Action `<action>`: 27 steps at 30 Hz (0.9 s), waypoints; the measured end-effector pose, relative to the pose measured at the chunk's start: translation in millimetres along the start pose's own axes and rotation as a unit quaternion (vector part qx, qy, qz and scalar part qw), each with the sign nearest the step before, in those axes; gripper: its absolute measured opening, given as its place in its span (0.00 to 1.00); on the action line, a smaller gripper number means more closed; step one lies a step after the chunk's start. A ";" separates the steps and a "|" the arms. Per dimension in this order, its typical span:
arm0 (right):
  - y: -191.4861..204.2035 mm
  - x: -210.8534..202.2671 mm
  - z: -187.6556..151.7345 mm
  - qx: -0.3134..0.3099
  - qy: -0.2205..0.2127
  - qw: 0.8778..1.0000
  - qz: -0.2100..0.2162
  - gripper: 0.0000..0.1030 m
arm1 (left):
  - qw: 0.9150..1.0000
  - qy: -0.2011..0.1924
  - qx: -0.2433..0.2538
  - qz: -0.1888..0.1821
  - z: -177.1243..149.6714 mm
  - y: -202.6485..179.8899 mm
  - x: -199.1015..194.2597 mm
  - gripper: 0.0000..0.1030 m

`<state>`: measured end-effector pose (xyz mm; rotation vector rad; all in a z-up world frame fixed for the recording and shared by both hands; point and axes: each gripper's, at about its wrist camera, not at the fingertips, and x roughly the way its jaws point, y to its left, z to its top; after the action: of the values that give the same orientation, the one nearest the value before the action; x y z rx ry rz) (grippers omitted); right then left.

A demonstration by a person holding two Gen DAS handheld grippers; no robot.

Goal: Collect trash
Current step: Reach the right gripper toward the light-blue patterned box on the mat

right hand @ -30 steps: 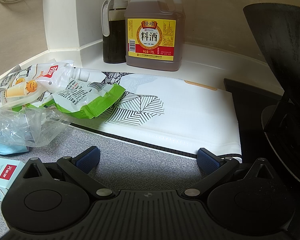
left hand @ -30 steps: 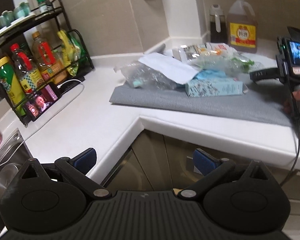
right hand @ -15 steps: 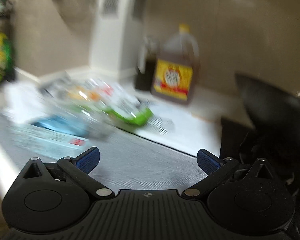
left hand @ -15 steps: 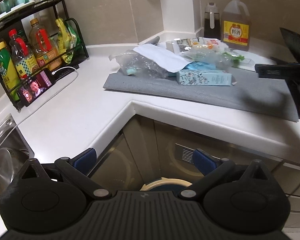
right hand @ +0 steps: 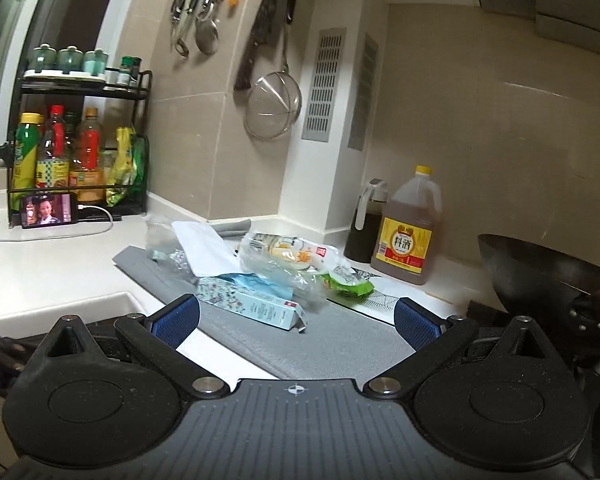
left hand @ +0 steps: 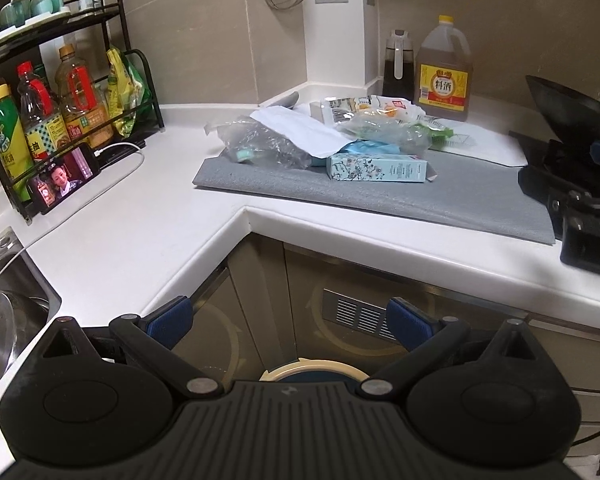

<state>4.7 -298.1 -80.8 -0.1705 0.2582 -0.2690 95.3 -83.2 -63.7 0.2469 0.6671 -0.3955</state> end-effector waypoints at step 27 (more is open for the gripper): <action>-3.0 31.4 -10.2 0.035 0.052 0.997 0.034 1.00 | 0.999 0.033 0.000 0.016 7.5 7.9 30.0 1.00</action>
<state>30.4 -311.2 -97.1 -0.0791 0.3557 -0.2197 124.3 -86.9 -76.5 0.2709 0.7268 -0.3579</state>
